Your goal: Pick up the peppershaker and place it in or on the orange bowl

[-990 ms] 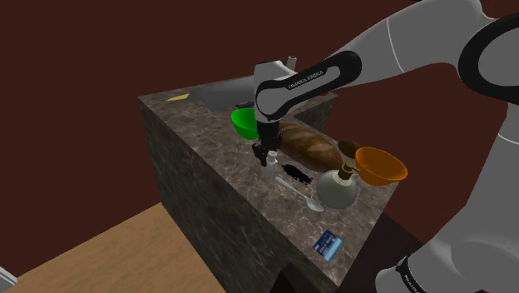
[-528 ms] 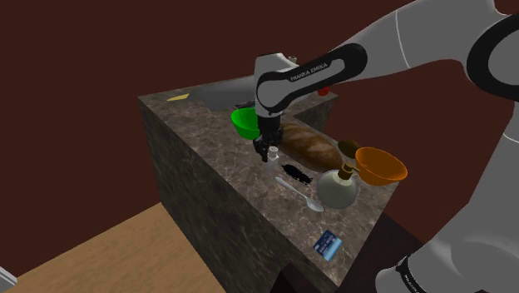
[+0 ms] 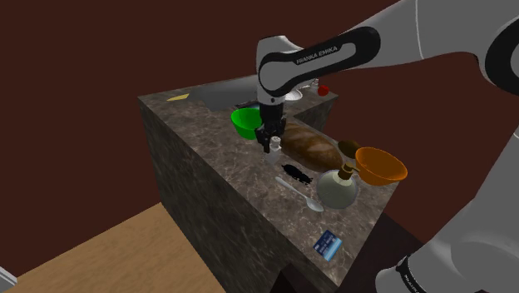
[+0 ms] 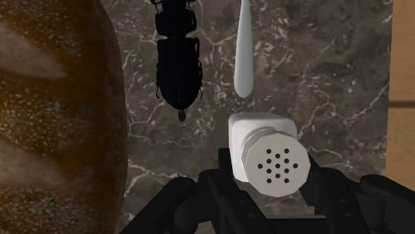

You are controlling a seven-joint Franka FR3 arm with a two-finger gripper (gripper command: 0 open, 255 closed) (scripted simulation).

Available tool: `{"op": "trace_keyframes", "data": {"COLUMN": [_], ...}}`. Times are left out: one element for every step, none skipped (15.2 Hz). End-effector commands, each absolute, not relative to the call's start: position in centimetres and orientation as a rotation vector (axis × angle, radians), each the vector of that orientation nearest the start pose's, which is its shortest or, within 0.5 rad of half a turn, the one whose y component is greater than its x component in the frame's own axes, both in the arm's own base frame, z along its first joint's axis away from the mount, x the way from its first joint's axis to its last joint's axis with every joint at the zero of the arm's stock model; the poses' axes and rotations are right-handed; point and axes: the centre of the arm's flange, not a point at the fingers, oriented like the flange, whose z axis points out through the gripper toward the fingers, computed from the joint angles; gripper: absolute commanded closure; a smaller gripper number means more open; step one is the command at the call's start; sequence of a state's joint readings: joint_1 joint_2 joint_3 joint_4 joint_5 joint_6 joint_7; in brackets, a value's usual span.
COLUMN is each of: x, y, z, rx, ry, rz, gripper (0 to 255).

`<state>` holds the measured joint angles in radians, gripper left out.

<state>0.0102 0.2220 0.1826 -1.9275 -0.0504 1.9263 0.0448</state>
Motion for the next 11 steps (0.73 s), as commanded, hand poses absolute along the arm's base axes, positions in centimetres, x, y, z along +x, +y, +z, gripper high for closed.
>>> {"op": "trace_keyframes", "data": {"x": [56.9, 56.9, 56.9, 56.9, 56.9, 56.9, 56.9, 56.9, 56.9, 56.9, 56.9], "y": [10.4, 10.4, 10.4, 10.4, 10.4, 10.4, 10.4, 10.4, 10.4, 10.4, 10.4], "z": [37.0, 37.5, 38.1, 38.6, 39.1, 39.6, 40.2, 40.7, 41.2, 41.8, 42.3], "rx": [-3.142, -3.142, -3.142, -3.142, -3.142, -3.142, -3.142, -3.142, -3.142, -3.142, -3.142], "ry": [-0.269, -0.269, -0.269, -0.269, -0.269, -0.269, -0.269, -0.269, -0.269, -0.269, -0.269], "rz": [0.344, 0.344, 0.344, 0.344, 0.344, 0.344, 0.344, 0.344, 0.344, 0.344, 0.344], "gripper": [255, 255, 255, 255, 255, 255, 255, 255, 255, 255, 255]}}
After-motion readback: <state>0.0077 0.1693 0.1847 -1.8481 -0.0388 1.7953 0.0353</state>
